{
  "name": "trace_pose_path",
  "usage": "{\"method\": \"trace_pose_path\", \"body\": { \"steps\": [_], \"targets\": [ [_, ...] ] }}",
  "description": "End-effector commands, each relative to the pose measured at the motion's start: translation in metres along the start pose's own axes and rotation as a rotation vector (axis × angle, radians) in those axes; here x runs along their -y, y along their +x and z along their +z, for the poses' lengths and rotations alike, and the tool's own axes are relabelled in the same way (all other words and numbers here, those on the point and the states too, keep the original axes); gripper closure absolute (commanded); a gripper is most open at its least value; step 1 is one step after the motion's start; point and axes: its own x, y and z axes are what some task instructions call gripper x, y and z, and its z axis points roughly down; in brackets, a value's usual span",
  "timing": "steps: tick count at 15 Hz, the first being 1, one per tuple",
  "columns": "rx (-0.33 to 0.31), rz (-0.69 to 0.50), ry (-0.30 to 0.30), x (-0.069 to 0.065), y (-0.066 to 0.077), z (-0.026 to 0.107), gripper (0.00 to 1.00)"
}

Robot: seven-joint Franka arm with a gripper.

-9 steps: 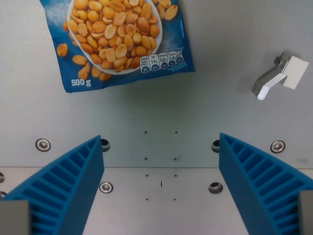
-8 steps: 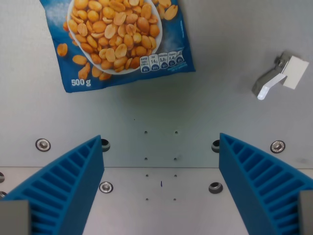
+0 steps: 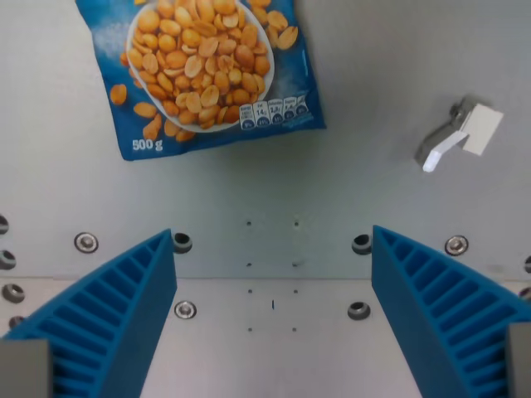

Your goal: Move in base positive z

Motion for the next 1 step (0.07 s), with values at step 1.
{"method": "trace_pose_path", "body": {
  "steps": [1],
  "targets": [
    [0.004, 0.000, 0.001, 0.0000, -0.0076, -0.0224, 0.00]
  ]
}}
